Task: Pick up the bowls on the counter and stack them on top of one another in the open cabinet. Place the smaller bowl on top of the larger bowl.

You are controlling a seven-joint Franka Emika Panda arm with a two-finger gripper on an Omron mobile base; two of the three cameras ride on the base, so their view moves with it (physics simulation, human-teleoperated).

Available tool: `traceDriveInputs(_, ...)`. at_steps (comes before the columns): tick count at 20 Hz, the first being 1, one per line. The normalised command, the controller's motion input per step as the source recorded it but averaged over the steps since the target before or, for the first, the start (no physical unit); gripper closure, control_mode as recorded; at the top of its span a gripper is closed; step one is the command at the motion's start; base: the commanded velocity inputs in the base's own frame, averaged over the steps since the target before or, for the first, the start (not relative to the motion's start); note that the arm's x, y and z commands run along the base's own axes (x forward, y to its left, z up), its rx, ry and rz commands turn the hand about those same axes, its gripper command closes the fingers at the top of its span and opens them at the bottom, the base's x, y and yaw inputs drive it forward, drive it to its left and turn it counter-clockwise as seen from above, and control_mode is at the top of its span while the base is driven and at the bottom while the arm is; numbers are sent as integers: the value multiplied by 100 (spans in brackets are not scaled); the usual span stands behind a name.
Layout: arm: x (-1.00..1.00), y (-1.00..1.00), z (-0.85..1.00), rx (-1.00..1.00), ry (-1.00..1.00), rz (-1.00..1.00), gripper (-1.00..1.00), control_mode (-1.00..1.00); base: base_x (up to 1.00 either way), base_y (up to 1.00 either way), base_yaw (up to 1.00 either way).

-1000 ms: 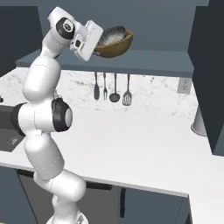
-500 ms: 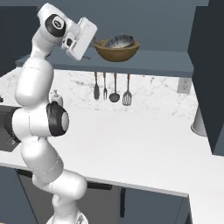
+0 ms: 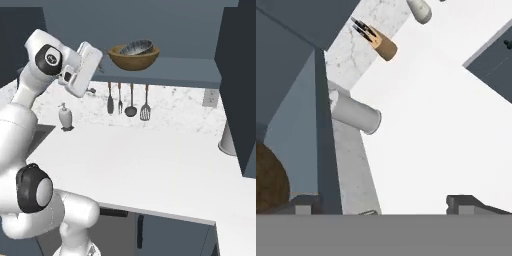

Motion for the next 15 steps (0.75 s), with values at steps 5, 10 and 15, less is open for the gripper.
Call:
traceDriveInputs(5, -100, -8, -100, -16, -1, -3, -100, -100, 0, 0, 0)
traceDriveInputs(10, -100, -54, -100, -3, 6, -20, -100, -100, 0, 0, 0)
traceDriveInputs(15, -5, -10, -3, 4, 0, -4, -100, -100, 0, 0, 0)
